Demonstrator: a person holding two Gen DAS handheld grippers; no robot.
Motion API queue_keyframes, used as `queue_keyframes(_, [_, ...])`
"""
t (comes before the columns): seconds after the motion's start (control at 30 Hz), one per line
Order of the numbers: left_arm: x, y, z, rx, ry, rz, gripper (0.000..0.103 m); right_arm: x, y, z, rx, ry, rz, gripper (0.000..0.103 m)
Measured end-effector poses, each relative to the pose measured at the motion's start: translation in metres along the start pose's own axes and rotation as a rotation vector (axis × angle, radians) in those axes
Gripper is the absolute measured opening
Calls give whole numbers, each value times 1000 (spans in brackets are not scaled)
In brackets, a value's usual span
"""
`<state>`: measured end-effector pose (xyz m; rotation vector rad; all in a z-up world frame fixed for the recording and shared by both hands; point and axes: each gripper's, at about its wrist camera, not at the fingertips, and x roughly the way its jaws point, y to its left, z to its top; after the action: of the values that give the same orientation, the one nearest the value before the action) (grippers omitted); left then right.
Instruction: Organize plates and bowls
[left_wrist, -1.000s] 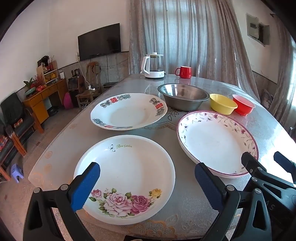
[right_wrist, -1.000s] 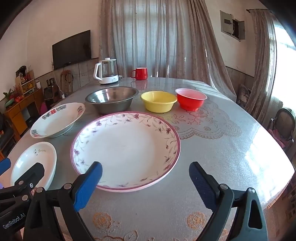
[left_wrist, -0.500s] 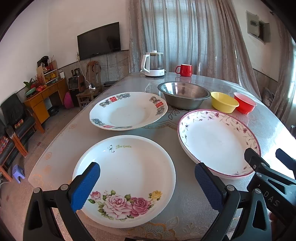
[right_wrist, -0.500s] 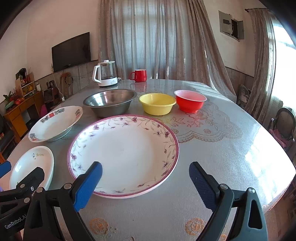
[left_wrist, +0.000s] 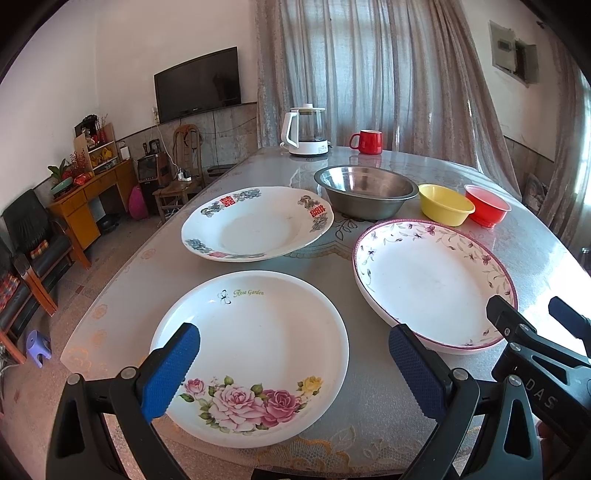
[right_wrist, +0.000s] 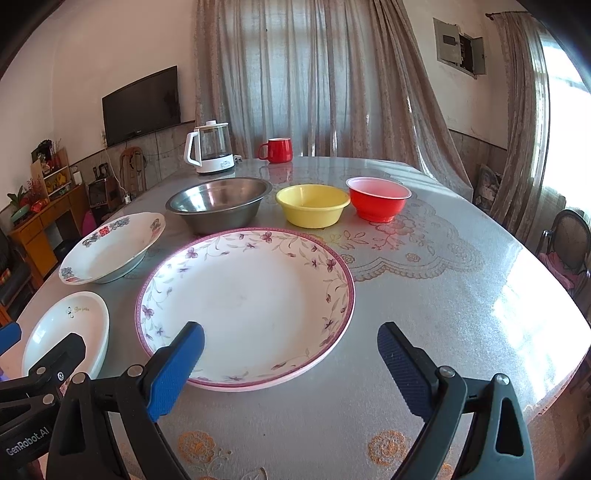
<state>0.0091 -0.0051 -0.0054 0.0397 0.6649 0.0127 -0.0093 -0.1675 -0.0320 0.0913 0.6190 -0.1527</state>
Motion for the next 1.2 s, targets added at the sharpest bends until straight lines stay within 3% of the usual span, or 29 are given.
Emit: queue_keyframes(1.2, [-7,1,-1,0,-2,-5,103,-5,1,0,-3,-2,-2,97])
